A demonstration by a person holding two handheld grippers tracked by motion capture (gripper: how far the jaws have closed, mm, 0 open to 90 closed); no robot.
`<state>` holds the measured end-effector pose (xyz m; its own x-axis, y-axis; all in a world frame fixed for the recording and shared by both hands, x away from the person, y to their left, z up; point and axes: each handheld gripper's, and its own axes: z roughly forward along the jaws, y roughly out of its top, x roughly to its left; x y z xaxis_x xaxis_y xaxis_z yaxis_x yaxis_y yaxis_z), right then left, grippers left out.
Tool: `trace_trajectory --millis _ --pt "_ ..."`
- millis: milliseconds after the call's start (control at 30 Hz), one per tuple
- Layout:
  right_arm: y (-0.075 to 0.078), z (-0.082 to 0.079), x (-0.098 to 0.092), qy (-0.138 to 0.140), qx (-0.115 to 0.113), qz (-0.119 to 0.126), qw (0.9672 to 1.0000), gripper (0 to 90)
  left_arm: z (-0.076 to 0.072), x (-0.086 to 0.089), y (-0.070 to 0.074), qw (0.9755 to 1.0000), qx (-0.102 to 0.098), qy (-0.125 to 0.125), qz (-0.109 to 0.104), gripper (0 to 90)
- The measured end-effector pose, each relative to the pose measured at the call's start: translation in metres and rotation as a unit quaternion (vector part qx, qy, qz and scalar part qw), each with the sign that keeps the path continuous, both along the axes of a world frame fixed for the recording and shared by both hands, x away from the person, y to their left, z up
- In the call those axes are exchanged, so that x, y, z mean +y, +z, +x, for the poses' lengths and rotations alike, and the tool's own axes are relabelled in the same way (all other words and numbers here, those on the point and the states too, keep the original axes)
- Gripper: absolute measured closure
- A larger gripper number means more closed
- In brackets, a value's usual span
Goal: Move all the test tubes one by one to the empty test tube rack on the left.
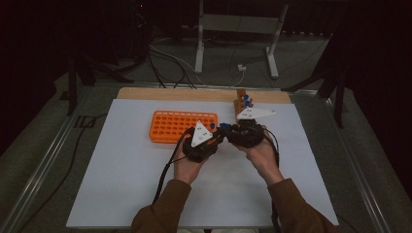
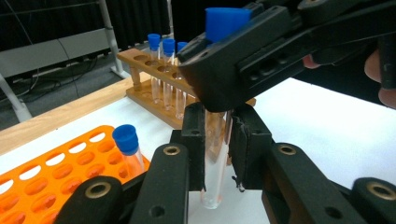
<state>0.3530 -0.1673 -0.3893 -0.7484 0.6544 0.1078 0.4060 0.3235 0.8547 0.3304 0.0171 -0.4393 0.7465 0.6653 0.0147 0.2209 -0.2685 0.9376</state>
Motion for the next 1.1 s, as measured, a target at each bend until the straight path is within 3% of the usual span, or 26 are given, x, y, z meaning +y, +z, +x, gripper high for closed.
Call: trace_trajectory --millis 367,600,867,1100 --pt "0.009 -0.007 -0.019 -0.03 -0.031 0.02 0.9989 39.3 0.006 0.012 0.001 0.9997 0.007 0.021 -0.004 78.5" --pt "0.007 -0.012 -0.033 -0.07 -0.055 -0.002 0.996 15.9 0.011 0.021 0.003 0.9992 0.005 0.037 -0.01 78.5" --pt "-0.003 -0.021 -0.045 -0.082 -0.069 -0.015 0.9942 3.7 0.018 0.032 0.004 0.9982 0.0 0.058 -0.014 78.5" --pt "-0.014 -0.034 -0.055 -0.083 -0.079 -0.015 0.9933 0.2 0.027 0.037 0.0 0.9967 0.003 0.077 -0.023 78.4"
